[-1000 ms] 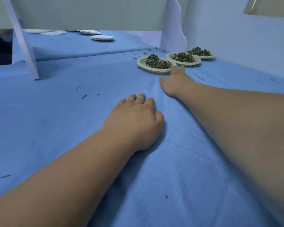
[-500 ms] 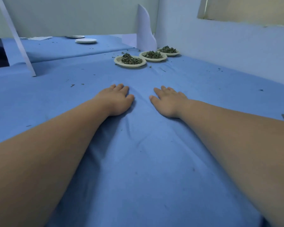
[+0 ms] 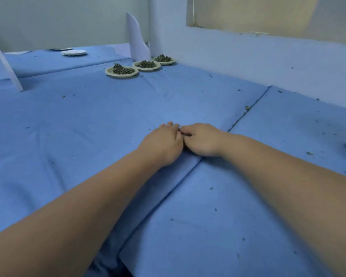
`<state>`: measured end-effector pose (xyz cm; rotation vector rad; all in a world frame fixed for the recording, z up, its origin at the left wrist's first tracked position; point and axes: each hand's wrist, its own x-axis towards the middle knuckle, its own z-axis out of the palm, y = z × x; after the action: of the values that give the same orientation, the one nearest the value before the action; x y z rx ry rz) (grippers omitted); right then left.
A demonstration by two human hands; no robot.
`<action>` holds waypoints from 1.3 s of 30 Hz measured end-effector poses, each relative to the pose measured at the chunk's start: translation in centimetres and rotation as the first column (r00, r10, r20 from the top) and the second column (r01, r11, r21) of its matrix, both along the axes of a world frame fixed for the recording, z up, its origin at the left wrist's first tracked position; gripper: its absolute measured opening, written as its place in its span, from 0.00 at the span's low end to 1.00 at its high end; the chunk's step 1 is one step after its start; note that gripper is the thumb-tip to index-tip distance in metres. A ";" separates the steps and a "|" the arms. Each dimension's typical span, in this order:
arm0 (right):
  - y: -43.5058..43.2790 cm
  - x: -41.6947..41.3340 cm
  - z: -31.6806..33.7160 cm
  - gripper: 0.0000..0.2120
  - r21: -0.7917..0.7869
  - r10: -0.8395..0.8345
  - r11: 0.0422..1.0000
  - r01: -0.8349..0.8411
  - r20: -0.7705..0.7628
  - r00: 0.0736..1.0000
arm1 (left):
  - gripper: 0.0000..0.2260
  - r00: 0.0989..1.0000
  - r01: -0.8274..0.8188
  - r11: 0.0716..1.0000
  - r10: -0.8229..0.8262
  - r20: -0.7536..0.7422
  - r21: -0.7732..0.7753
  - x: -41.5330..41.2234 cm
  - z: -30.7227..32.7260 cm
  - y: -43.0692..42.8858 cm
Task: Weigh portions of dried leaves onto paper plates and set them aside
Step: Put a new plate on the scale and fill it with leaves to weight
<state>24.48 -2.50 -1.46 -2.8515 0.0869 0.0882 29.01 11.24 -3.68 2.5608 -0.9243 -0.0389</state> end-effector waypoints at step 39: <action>-20.9 -43.2 -1.0 0.17 0.325 -0.712 0.552 0.768 0.663 0.232 | 0.09 0.530 0.543 0.801 -0.561 0.636 0.253 -23.9 13.8 -31.8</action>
<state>-18.71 -23.37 -2.43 -2.2949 1.2786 -1.3029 5.07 -20.51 10.17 2.1619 -2.0079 0.7842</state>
